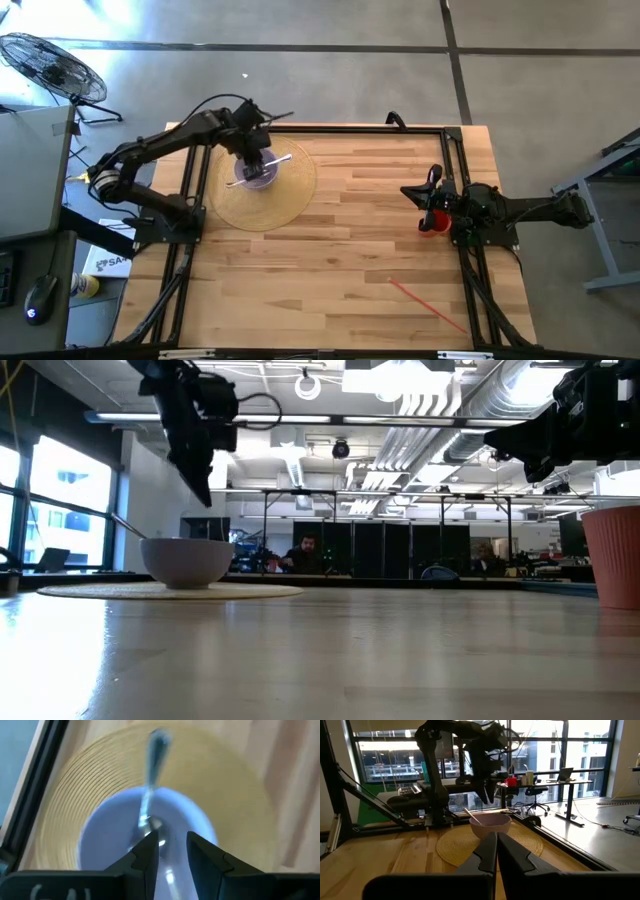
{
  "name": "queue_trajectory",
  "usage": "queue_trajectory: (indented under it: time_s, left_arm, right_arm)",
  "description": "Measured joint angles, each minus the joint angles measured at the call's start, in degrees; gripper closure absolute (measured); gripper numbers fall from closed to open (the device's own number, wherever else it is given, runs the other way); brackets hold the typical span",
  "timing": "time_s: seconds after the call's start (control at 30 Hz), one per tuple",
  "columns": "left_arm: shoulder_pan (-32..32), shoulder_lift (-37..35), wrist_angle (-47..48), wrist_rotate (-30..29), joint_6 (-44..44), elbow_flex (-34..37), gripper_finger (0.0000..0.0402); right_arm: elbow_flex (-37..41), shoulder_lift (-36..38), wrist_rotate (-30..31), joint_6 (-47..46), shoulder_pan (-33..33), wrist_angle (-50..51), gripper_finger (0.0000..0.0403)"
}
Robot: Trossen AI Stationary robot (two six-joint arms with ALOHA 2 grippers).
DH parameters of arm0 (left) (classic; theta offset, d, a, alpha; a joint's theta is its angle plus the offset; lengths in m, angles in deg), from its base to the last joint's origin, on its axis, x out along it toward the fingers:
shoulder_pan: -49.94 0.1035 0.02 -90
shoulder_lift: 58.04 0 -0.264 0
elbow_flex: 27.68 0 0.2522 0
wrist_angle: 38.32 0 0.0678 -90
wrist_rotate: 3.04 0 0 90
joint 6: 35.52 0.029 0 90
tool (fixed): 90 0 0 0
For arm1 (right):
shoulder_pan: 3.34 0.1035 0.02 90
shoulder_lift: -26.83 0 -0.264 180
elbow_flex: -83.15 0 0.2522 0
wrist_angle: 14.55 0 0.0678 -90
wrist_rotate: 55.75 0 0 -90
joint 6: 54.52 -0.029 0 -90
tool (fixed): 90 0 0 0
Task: Pick & Place Utensil
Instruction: Put the orange cup on the brown table mat to the top right of the purple bowl
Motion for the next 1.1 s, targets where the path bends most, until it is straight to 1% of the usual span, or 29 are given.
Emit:
queue_trajectory:
  time_s: [0.27,0.53,0.67,0.83,0.97,1.03,1.1]
  left_arm:
    - [-14.9,-4.8,-4.7,-1.0,-5.8,0.0,0.0305]
    - [-29.4,-5.9,-9.9,-9.6,-11.1,0.1,0.0305]
    - [-35.9,-5.9,-16.8,-12.9,-11.9,2.9,0.0305]
    - [-41.4,-5.9,-26.4,-17.4,-12.0,7.7,0.0305]
    - [-44.1,-5.9,-31.8,-20.3,-12.6,11.6,0.0305]
    - [-45.1,-6.5,-33.6,-21.9,-13.2,13.3,0.0305]
    - [-46.0,-6.6,-36.4,-22.9,-13.8,15.1,0.0305]
  right_arm:
    - [0.0,0.0,0.0,0.0,0.0,0.0,0.0396]
    - [0.0,0.0,0.0,0.0,0.0,0.0,0.0394]
    - [0.0,0.0,0.0,0.0,0.0,0.0,0.0398]
    - [0.0,0.0,0.0,0.0,0.0,0.0,0.0396]
    - [0.0,0.0,0.1,0.3,0.0,0.0,0.0396]
    - [0.0,0.0,1.7,1.5,0.0,-0.5,0.0395]
    - [0.0,0.0,2.9,1.4,0.0,-3.1,0.0395]
